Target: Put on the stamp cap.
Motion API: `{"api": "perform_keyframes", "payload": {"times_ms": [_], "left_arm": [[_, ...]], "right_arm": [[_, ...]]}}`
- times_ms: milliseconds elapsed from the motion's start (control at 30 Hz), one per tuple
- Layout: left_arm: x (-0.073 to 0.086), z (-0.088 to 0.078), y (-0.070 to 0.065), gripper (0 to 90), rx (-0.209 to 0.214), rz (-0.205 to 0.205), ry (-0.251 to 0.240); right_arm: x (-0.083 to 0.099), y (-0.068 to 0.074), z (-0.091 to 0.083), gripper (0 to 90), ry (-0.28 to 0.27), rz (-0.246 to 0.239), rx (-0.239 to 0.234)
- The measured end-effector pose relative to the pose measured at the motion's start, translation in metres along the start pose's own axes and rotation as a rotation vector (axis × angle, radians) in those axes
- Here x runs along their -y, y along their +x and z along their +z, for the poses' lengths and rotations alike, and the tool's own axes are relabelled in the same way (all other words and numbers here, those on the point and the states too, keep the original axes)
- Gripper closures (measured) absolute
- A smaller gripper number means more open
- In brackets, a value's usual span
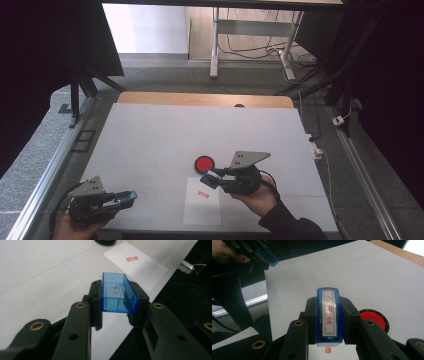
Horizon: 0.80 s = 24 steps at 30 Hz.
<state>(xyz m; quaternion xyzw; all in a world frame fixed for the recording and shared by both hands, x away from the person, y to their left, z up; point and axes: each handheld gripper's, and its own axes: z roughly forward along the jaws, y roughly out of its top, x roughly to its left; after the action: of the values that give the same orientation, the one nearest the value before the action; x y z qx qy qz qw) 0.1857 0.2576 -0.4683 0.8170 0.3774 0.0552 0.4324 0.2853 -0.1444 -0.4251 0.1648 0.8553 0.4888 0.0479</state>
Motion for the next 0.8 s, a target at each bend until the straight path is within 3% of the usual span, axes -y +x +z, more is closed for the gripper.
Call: {"api": "perform_keyframes", "payload": {"times_ms": [567,800], "left_arm": [[-0.033,0.031,-0.008,67.8,0.144,0.138,0.021],[-0.046,0.047,-0.008,67.8,0.22,0.166,0.004]], "right_arm": [[-0.006,0.004,0.0,70.8,-0.014,0.0,-0.023],[-0.007,0.004,0.0,70.8,-0.016,0.003,-0.027]]}}
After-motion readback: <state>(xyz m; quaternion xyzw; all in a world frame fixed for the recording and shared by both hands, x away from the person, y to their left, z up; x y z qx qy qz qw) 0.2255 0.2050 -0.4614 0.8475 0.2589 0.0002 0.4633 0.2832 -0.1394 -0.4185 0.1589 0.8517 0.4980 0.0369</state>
